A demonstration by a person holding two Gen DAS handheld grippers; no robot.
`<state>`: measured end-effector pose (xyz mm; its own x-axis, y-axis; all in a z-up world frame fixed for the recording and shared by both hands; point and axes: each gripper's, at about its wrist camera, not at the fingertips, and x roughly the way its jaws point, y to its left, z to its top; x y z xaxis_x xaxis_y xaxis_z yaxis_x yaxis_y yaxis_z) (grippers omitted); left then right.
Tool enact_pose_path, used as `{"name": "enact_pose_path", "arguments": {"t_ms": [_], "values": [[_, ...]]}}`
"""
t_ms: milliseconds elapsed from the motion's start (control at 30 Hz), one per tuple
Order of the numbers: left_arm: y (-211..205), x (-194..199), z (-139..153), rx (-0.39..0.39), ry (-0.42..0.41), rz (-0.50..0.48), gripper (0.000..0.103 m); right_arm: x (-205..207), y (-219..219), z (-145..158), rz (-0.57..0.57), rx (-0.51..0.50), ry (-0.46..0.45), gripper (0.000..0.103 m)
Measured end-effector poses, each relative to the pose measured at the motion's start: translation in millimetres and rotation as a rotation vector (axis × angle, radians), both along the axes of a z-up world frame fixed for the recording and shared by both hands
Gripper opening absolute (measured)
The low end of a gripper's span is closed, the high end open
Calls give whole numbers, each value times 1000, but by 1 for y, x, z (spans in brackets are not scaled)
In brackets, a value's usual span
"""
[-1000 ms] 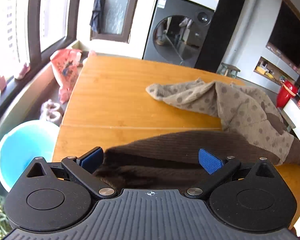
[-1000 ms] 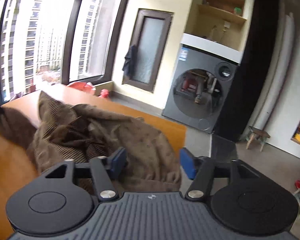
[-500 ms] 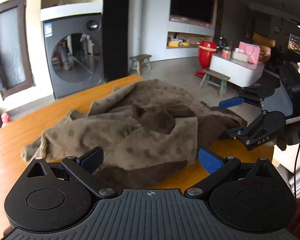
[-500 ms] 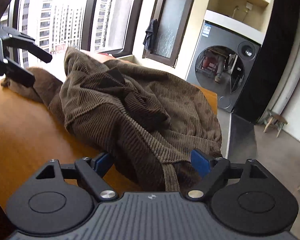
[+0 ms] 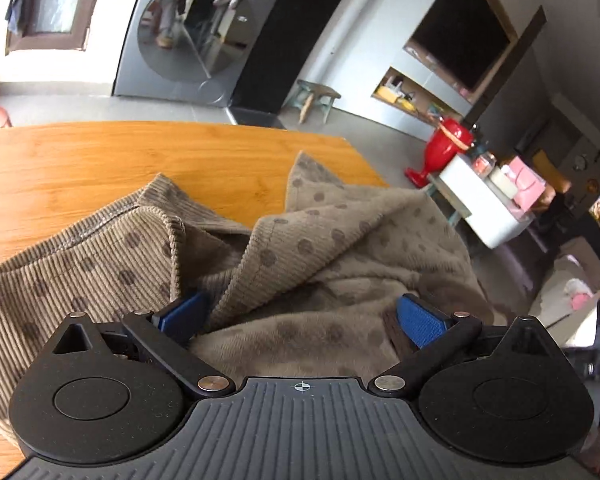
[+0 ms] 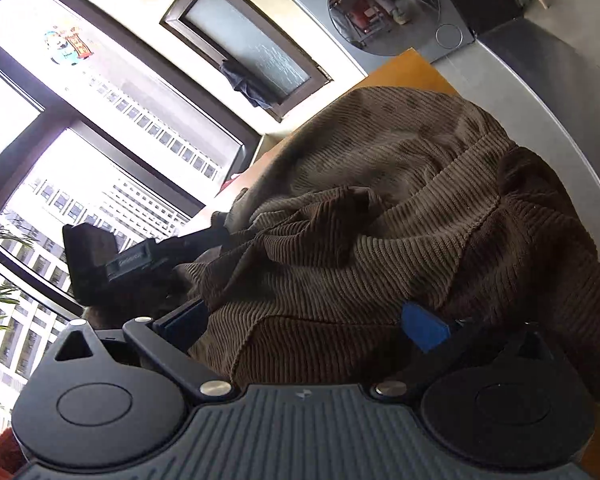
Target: Fold clothes
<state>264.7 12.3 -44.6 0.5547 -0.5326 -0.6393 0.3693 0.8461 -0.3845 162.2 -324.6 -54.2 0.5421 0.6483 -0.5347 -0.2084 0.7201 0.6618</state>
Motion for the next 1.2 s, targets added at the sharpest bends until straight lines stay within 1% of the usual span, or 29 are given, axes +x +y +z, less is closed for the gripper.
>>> {"name": "enact_pose_path", "arguments": {"t_ms": [100, 167, 300, 367, 533, 567, 600, 700, 767, 800, 833, 900, 967, 1000, 1067, 1100, 1200], "values": [[6, -24, 0, 83, -31, 0, 103, 32, 28, 2, 19, -106, -64, 103], [16, -44, -1, 101, -24, 18, 103, 55, 49, 2, 36, -170, -102, 103], [41, -90, 2, 52, 12, 63, 103, 88, 102, 4, 102, -291, -136, 103], [42, -108, 2, 34, 19, 53, 103, 97, 130, 4, 153, -340, -165, 103], [45, -152, 2, -10, 39, 28, 103, 106, 196, 7, 385, -385, -230, 103], [45, -159, 2, -28, 46, 21, 103, 103, 207, 7, 436, -404, -253, 103], [46, -162, 1, -64, 59, 12, 103, 102, 216, 7, 485, -421, -274, 103], [40, -174, 0, -149, 94, -34, 103, 99, 220, 10, 557, -433, -278, 103], [36, -176, 5, -192, 108, -91, 103, 96, 208, 16, 536, -452, -258, 103], [35, -177, 9, -213, 107, -120, 103, 89, 198, 20, 498, -478, -270, 103], [37, -179, 15, -237, 91, -148, 103, 82, 187, 24, 459, -504, -284, 103], [46, -184, 33, -293, 31, -191, 103, 61, 167, 34, 363, -576, -359, 103], [63, -188, 56, -341, -66, -206, 103, 33, 153, 42, 266, -677, -453, 103], [73, -190, 68, -356, -127, -190, 103, 18, 150, 47, 250, -696, -497, 103], [91, -190, 92, -382, -245, -145, 103, -8, 152, 53, 308, -613, -528, 103], [96, -183, 102, -387, -280, -102, 103, -21, 155, 56, 341, -569, -542, 103], [92, -146, 122, -369, -313, -8, 103, -47, 190, 56, 494, -421, -560, 103]]}}
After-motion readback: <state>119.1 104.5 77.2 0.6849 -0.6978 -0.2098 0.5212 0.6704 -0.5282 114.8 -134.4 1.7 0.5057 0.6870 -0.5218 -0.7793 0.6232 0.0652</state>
